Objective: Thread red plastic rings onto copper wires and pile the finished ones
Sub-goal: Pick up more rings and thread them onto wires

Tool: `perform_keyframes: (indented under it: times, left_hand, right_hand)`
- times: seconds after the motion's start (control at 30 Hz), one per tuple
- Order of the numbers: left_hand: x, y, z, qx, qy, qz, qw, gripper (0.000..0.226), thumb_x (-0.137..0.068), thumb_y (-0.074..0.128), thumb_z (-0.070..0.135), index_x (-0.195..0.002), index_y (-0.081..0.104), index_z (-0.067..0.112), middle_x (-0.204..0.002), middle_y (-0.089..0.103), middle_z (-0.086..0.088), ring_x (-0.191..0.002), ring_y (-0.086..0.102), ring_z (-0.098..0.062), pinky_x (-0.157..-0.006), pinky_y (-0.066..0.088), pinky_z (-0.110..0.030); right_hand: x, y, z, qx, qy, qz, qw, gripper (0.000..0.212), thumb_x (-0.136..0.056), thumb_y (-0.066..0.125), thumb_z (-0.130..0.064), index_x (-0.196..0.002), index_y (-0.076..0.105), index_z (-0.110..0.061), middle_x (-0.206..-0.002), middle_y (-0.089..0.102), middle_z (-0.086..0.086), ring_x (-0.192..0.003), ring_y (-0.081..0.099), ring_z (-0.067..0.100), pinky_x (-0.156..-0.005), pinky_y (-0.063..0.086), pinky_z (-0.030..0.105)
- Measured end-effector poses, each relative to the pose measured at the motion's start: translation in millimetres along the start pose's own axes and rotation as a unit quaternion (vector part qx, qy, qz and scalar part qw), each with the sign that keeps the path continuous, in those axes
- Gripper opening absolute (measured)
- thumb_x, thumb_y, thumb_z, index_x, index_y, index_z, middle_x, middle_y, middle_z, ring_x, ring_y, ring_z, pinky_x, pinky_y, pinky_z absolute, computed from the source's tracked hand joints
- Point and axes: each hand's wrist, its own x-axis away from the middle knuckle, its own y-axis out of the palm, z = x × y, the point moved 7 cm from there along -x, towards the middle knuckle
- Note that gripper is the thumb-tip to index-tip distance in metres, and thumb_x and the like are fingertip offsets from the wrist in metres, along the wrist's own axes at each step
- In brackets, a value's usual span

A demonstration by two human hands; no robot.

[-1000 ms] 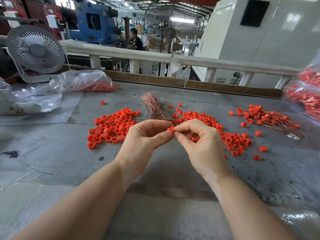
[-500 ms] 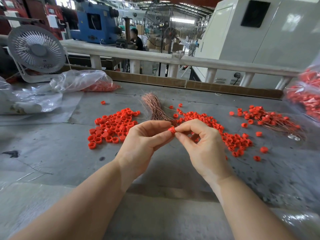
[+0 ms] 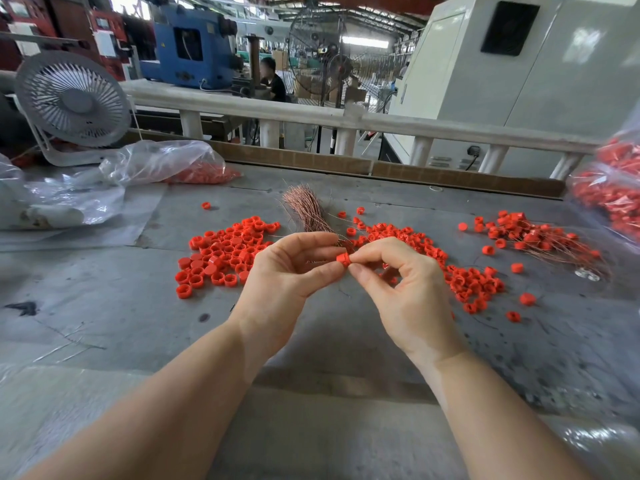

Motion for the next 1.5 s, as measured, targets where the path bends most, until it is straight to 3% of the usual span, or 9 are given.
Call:
perform_keyframes:
  times: [0.27, 0.5, 0.7, 0.77, 0.9, 1.0, 1.2, 1.5]
  left_hand:
    - [3.0, 2.1, 9.1, -0.091, 0.052, 0.006, 0.994, 0.030, -0.070, 0.068, -0.014, -0.087, 0.067, 0.010, -0.078, 0.073, -0.001, -0.076, 0.068, -0.009, -0.075, 0.055, -0.020]
    - [2.0, -1.7, 1.1, -0.017, 0.004, 0.006, 1.000, 0.029, -0.056, 0.073, 0.009, -0.085, 0.071, 0.013, -0.084, 0.072, -0.012, -0.083, 0.067, -0.022, -0.077, 0.057, -0.027]
    - [1.5, 1.9, -3.6, -0.006, -0.017, -0.009, 1.000, 0.023, -0.055, 0.074, 0.010, -0.078, 0.074, 0.015, -0.081, 0.072, -0.010, -0.074, 0.069, -0.016, -0.066, 0.055, -0.022]
    - [1.4, 2.0, -2.9, -0.008, -0.016, -0.009, 1.000, 0.022, -0.056, 0.073, 0.010, -0.077, 0.075, 0.015, -0.080, 0.073, -0.009, -0.073, 0.069, -0.015, -0.066, 0.055, -0.021]
    - [2.6, 6.9, -2.4, -0.010, -0.030, -0.027, 0.999, 0.019, -0.070, 0.065, 0.003, -0.078, 0.076, 0.015, -0.084, 0.073, -0.009, -0.081, 0.070, -0.018, -0.072, 0.055, -0.021]
    - [3.9, 8.7, -1.7, -0.025, -0.029, -0.033, 0.999, 0.034, -0.083, 0.053, -0.011, -0.081, 0.075, 0.015, -0.085, 0.074, -0.009, -0.082, 0.070, -0.016, -0.073, 0.055, -0.020]
    - [5.0, 8.2, 6.2, -0.087, 0.011, -0.016, 0.996, 0.018, -0.078, 0.063, -0.004, -0.087, 0.071, 0.009, -0.082, 0.074, -0.009, -0.077, 0.069, -0.015, -0.069, 0.054, -0.017]
    - [6.1, 10.7, 11.2, -0.169, 0.054, -0.027, 0.984, 0.021, -0.080, 0.062, -0.008, -0.080, 0.068, 0.012, -0.067, 0.070, 0.005, -0.064, 0.066, -0.006, -0.063, 0.051, -0.013]
  right_hand:
    - [0.6, 1.7, -2.2, 0.016, -0.024, -0.011, 1.000, 0.006, -0.077, 0.063, -0.005, -0.075, 0.068, -0.005, -0.078, 0.064, 0.001, -0.075, 0.056, 0.008, -0.070, 0.040, 0.012]
    - [4.1, 5.7, -9.0, 0.072, -0.043, -0.028, 0.996, 0.009, -0.073, 0.070, -0.008, -0.081, 0.067, -0.008, -0.081, 0.061, -0.001, -0.074, 0.053, 0.005, -0.068, 0.035, 0.008]
    - [7.0, 4.3, -17.7, 0.172, -0.079, -0.003, 0.982, 0.017, -0.071, 0.075, -0.014, -0.079, 0.063, -0.006, -0.079, 0.060, 0.003, -0.073, 0.056, 0.020, -0.066, 0.045, 0.029]
    - [7.3, 4.6, -16.6, 0.179, -0.075, -0.001, 0.981, 0.017, -0.071, 0.077, -0.012, -0.079, 0.063, -0.007, -0.077, 0.059, 0.003, -0.071, 0.056, 0.020, -0.065, 0.045, 0.030]
    - [5.1, 2.1, -6.4, 0.118, -0.031, 0.009, 0.992, 0.009, -0.076, 0.072, -0.013, -0.076, 0.064, -0.009, -0.075, 0.058, -0.003, -0.065, 0.048, 0.006, -0.062, 0.042, 0.019]
    - [2.6, -0.5, 4.0, 0.052, 0.022, 0.016, 0.998, 0.008, -0.078, 0.070, -0.012, -0.077, 0.063, -0.016, -0.075, 0.061, -0.005, -0.067, 0.053, 0.006, -0.065, 0.044, 0.019]
    - [1.2, 1.9, 9.5, -0.028, 0.077, -0.011, 0.997, 0.021, -0.080, 0.071, -0.009, -0.076, 0.062, -0.028, -0.073, 0.065, -0.009, -0.070, 0.059, 0.005, -0.067, 0.045, 0.013]
    - [1.6, 4.2, 9.7, -0.072, 0.102, -0.040, 0.991, 0.019, -0.079, 0.071, -0.005, -0.072, 0.063, -0.021, -0.070, 0.065, -0.001, -0.068, 0.060, 0.015, -0.068, 0.051, 0.028]
